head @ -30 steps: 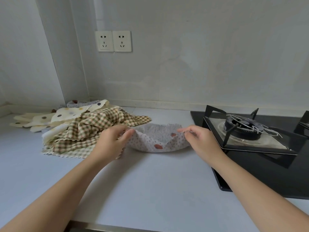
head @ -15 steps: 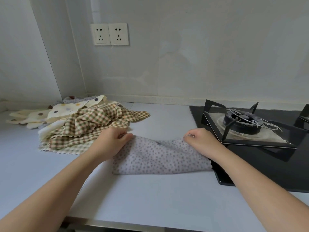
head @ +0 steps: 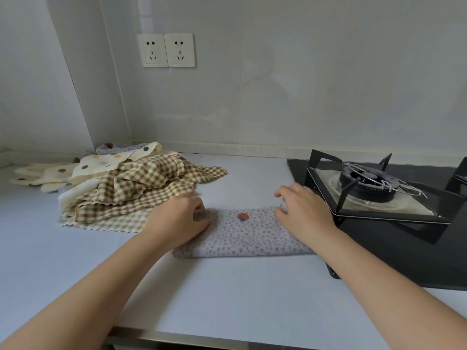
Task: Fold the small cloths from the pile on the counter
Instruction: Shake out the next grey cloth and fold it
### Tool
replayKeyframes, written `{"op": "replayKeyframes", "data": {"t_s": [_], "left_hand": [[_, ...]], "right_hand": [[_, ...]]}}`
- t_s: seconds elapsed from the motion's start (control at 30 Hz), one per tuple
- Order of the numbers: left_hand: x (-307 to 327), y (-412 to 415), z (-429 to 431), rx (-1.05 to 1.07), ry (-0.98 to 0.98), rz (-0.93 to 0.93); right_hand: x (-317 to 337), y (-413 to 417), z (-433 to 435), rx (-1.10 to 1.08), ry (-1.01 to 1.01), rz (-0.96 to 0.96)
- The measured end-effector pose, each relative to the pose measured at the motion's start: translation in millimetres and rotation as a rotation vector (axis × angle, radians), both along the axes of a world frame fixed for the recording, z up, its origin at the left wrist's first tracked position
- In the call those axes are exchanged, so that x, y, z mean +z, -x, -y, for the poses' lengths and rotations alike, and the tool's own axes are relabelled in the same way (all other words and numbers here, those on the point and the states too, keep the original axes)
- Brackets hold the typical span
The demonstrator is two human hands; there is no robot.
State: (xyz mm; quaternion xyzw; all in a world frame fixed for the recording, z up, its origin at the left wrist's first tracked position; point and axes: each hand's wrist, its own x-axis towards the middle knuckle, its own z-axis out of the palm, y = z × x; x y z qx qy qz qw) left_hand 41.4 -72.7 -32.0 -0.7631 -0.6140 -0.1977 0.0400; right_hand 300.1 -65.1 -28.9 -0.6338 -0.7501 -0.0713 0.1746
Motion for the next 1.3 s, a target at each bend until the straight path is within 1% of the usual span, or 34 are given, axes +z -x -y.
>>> {"op": "replayKeyframes", "data": {"t_s": [0.07,0.13,0.23,0.3,0.33,0.4,0.47,0.53,0.6,0.7,0.77,0.8,0.83,0.87,0.9,0.93,0.97,1.0,1.03,1.07,1.1,1.13,1.17,1.2,1.23,1.3], "left_hand": [[0.1,0.5,-0.6,-0.055,0.049,0.085],[-0.1,0.4,-1.8,-0.075,0.067,0.124],[1.1,0.9,-4.6,-0.107,0.141,0.094],[5.3,1.7,-4.0,-0.102,0.251,0.119],[7.8,2.4,-3.5,-0.089,0.301,0.135],[11.4,2.6,-2.5,-0.075,0.344,0.094],[14.4,3.3,-2.2,-0.065,0.309,0.052],[15.3,6.1,-2.0,-0.076,0.273,0.073],[14.2,8.9,-2.2,-0.105,0.256,0.169],[14.5,9.9,-1.6,-0.124,0.283,0.513],[16.3,10.7,-1.2,-0.035,0.266,0.715],[16.6,11.7,-0.9,0.039,0.195,0.701],[15.9,12.5,0.1,0.110,0.092,0.569],[12.6,13.0,0.3,0.135,-0.029,0.395],[8.6,10.5,1.2,0.099,-0.152,0.270],[6.1,5.4,3.8,0.031,-0.236,0.216],[4.8,-1.0,6.7,-0.038,-0.239,0.192],[1.6,-6.9,8.2,-0.106,-0.186,0.179],[-3.7,-12.7,8.3,-0.169,-0.075,0.151],[-9.4,-18.4,8.8,-0.218,0.083,0.070],[-13.4,-21.7,8.4,-0.234,0.235,-0.054],[-15.1,-23.3,7.6,-0.225,0.336,-0.146],[-15.3,-24.0,7.7,-0.198,0.391,-0.193],[-15.4,-24.0,8.7,-0.165,0.406,-0.212],[-14.4,-23.4,9.9,-0.137,0.395,-0.235],[-9.8,-22.2,10.5,-0.075,0.279,-0.301]], "right_hand": [[-3.0,-1.5,-3.3,0.055,0.107,0.051],[-5.6,-3.0,-5.0,0.090,0.183,0.053],[-4.6,-4.9,-6.2,0.110,0.168,0.056],[-1.8,-5.0,-5.8,0.105,0.159,0.054],[-0.9,-4.7,-5.1,0.104,0.154,0.038],[-0.8,-4.9,-3.3,0.117,0.114,-0.014],[-0.1,-6.4,-0.8,0.128,0.099,-0.093],[0.4,-8.1,0.2,0.136,0.112,-0.176],[1.3,-9.1,1.0,0.134,0.105,-0.251],[1.6,-9.8,0.8,0.131,0.092,-0.359],[1.1,-10.3,0.8,0.114,0.075,-0.374],[0.9,-10.7,0.2,0.101,0.038,-0.327],[1.7,-10.4,0.2,0.090,-0.012,-0.261],[3.3,-8.6,0.7,0.092,-0.055,-0.217],[5.3,-5.5,2.2,0.112,-0.070,-0.204],[6.8,-1.3,4.2,0.145,-0.047,-0.208],[6.5,3.8,6.9,0.181,0.004,-0.214],[4.6,10.1,10.3,0.213,0.088,-0.207],[1.0,16.4,13.7,0.230,0.206,-0.177],[-3.4,21.8,16.8,0.231,0.340,-0.112],[-7.7,25.0,18.7,0.217,0.450,-0.013],[-10.9,26.0,18.6,0.196,0.512,0.081],[-12.9,25.3,17.1,0.176,0.525,0.137],[-12.0,24.0,15.8,0.157,0.504,0.154],[-10.2,22.0,14.5,0.142,0.439,0.158],[-2.6,19.4,16.0,0.151,0.169,0.109]]}}
